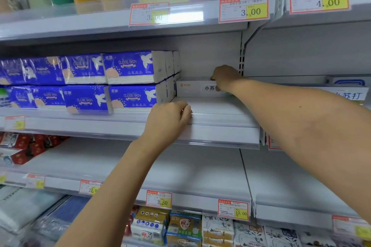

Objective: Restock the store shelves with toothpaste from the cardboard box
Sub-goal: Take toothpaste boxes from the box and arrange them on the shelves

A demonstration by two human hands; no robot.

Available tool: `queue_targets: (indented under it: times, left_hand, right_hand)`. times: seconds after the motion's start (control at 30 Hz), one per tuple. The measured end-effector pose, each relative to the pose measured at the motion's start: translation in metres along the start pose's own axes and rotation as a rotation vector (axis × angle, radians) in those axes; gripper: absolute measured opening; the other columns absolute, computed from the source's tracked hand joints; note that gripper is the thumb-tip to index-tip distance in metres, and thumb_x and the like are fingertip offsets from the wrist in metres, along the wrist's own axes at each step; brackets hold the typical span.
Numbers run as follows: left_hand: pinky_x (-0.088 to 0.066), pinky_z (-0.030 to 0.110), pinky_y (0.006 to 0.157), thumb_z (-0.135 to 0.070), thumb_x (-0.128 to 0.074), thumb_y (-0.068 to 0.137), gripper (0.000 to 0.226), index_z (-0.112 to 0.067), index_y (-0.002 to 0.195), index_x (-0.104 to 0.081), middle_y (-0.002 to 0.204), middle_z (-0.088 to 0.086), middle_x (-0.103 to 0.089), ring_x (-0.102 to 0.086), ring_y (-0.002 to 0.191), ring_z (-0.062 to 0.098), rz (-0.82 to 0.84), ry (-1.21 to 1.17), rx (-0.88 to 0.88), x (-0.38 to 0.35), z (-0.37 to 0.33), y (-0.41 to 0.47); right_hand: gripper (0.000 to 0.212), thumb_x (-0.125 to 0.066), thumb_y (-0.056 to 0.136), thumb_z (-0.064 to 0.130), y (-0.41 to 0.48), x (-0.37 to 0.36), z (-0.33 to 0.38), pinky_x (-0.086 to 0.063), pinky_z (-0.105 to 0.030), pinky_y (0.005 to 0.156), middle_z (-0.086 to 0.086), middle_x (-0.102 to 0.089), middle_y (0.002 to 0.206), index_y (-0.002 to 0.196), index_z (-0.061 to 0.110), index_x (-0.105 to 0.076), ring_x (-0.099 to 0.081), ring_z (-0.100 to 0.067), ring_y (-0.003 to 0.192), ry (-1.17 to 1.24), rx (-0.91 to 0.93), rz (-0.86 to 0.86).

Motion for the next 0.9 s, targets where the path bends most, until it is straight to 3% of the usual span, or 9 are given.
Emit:
queue_targets:
  times: [0.1, 0.17, 0.27, 0.33, 0.4, 0.53, 0.67, 0.8, 0.9]
  left_hand:
    - [-0.034, 0.032, 0.064, -0.027, -0.038, 0.098, 0.035, -0.011, 0.089, -0.067, 0.08, 0.011, -0.067, -0.057, 0.076, 0.033, -0.01, 0.025, -0.002, -0.001, 0.0, -0.001]
    - [-0.041, 0.034, 0.068, -0.031, -0.038, 0.094, 0.037, -0.01, 0.085, -0.068, 0.083, 0.009, -0.067, -0.058, 0.081, 0.03, -0.032, -0.04, -0.001, -0.002, 0.001, -0.001]
    - [-0.043, 0.023, 0.08, -0.019, -0.056, 0.091, 0.013, -0.017, 0.092, -0.069, 0.096, -0.002, -0.062, -0.056, 0.094, 0.014, -0.196, -0.332, 0.048, 0.009, -0.001, -0.011]
    - [-0.042, 0.012, 0.08, -0.019, -0.058, 0.09, 0.012, -0.021, 0.1, -0.064, 0.101, -0.005, -0.06, -0.055, 0.094, 0.004, -0.324, -0.455, 0.031, 0.02, -0.017, -0.027]
    - [-0.044, 0.012, 0.078, -0.024, -0.055, 0.091, 0.009, -0.021, 0.096, -0.062, 0.096, -0.006, -0.062, -0.058, 0.09, 0.002, -0.355, -0.587, 0.02, 0.023, -0.042, -0.046]
    - [-0.049, 0.024, 0.07, -0.041, -0.051, 0.09, 0.031, -0.014, 0.078, -0.062, 0.076, -0.006, -0.065, -0.061, 0.076, 0.008, -0.147, -0.822, 0.069, -0.016, -0.095, -0.093]
    - [-0.038, 0.016, 0.058, -0.047, -0.05, 0.088, 0.048, -0.008, 0.062, -0.05, 0.063, -0.002, -0.052, -0.052, 0.063, 0.009, 0.096, -0.845, 0.092, -0.082, -0.146, -0.152]
    - [-0.031, 0.017, 0.053, -0.049, -0.051, 0.09, 0.058, -0.002, 0.057, -0.046, 0.058, 0.006, -0.047, -0.045, 0.057, 0.013, 0.332, -0.845, 0.155, -0.151, -0.187, -0.219]
    - [-0.026, 0.017, 0.052, -0.04, -0.056, 0.09, 0.052, -0.011, 0.053, -0.034, 0.051, -0.005, -0.036, -0.036, 0.051, 0.008, 0.515, -0.899, 0.275, -0.197, -0.213, -0.271]
  right_hand:
    - [0.031, -0.06, 0.082, -0.001, -0.003, 0.001, 0.002, -0.048, -0.028, 0.078, -0.017, -0.064, 0.112, 0.112, 0.0, -0.063, -0.061, -0.032, 0.1, -0.011, 0.014, 0.042]
    - [0.04, -0.059, 0.084, 0.001, -0.008, 0.006, 0.005, -0.048, -0.029, 0.088, -0.016, -0.058, 0.126, 0.125, 0.001, -0.056, -0.057, -0.03, 0.111, 0.014, 0.022, 0.081]
    - [0.056, -0.061, 0.09, 0.017, -0.046, 0.037, 0.02, -0.04, -0.029, 0.102, -0.011, -0.042, 0.144, 0.142, 0.007, -0.041, -0.044, -0.027, 0.127, 0.141, 0.079, 0.067]
    - [0.043, -0.061, 0.091, 0.026, -0.092, 0.07, 0.029, -0.045, -0.031, 0.094, -0.012, -0.054, 0.131, 0.128, 0.007, -0.054, -0.052, -0.026, 0.115, 0.24, 0.153, -0.05]
    - [0.027, -0.061, 0.089, 0.032, -0.151, 0.096, 0.027, -0.046, -0.03, 0.077, -0.003, -0.064, 0.1, 0.103, 0.01, -0.064, -0.058, -0.019, 0.093, 0.343, 0.19, -0.199]
    - [0.037, -0.054, 0.09, 0.048, -0.264, 0.104, 0.001, -0.036, -0.032, 0.061, 0.005, -0.052, 0.063, 0.072, 0.015, -0.056, -0.047, -0.014, 0.065, 0.369, 0.124, -0.238]
    - [0.048, -0.051, 0.09, 0.053, -0.352, 0.054, -0.037, -0.035, -0.034, 0.061, 0.003, -0.042, 0.053, 0.058, 0.018, -0.042, -0.039, -0.011, 0.053, 0.367, 0.064, 0.016]
    - [0.048, -0.055, 0.089, 0.051, -0.419, -0.017, -0.088, -0.037, -0.034, 0.061, 0.003, -0.04, 0.052, 0.059, 0.018, -0.04, -0.038, -0.01, 0.052, 0.43, -0.054, 0.195]
    - [0.043, -0.056, 0.089, 0.05, -0.47, -0.077, -0.122, -0.032, -0.029, 0.053, -0.001, -0.049, 0.06, 0.068, 0.012, -0.054, -0.043, -0.013, 0.057, 0.447, -0.155, 0.31]
Point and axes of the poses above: each hand's wrist, its own y-axis towards the middle knuckle, its own x-axis out of the back of the hand, z = x × y, the point moved 6 cm from there along y, towards the middle knuckle
